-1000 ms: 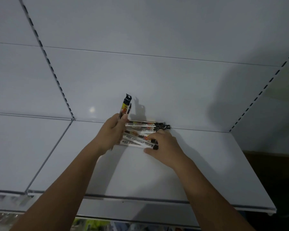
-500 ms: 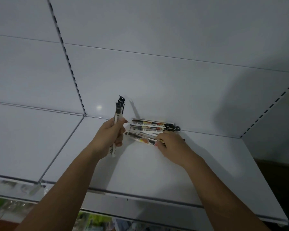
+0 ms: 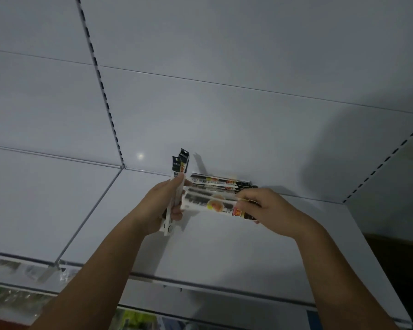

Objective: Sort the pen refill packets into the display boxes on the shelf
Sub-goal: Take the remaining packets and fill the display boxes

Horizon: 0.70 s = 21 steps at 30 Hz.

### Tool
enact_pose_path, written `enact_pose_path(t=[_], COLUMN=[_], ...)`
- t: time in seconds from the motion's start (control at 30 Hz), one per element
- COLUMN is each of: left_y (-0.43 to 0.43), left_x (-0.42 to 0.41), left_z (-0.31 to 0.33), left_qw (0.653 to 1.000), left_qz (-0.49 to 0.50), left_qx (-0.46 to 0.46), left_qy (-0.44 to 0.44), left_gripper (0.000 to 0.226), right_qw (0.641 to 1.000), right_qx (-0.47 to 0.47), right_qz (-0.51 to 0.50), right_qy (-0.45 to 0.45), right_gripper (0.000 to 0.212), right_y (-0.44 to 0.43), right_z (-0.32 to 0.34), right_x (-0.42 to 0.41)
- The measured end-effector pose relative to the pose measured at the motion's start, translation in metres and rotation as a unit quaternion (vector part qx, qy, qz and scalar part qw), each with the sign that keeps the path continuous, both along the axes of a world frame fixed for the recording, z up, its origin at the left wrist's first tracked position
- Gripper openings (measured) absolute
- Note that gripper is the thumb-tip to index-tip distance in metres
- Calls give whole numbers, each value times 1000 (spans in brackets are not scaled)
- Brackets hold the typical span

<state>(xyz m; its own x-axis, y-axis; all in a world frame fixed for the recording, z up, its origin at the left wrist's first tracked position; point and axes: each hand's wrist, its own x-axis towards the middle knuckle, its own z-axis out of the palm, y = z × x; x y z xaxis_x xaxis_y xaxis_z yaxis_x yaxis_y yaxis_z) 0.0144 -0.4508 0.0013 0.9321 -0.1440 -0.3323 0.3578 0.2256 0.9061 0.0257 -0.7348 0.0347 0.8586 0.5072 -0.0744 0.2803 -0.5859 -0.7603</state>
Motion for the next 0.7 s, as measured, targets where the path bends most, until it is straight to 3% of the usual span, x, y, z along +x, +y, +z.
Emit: enact_pose_path(t=[0.1, 0.23, 0.4, 0.53, 0.7], left_y=[-7, -13, -17, -22, -28], left_x=[0, -5, -10, -10, -13], left_z=[3, 9, 12, 17, 19], left_qw=[995, 980, 973, 967, 975], left_qz=[-85, -199, -229, -250, -203], left_qx=[-27, -17, -15, 2, 48], left_qy=[50, 23, -16, -57, -74], left_gripper=[61, 52, 42, 54, 50], right_qw=[999, 999, 993, 973, 951], right_qx=[-27, -28, 69, 171, 258], right_qz=[37, -6, -82, -146, -166], right_qy=[-11, -35, -51, -41, -34], right_gripper=[22, 18, 26, 29, 37], right_y=[10, 17, 21, 39, 58], right_z=[5, 10, 18, 13, 4], right_x=[1, 9, 12, 8, 3])
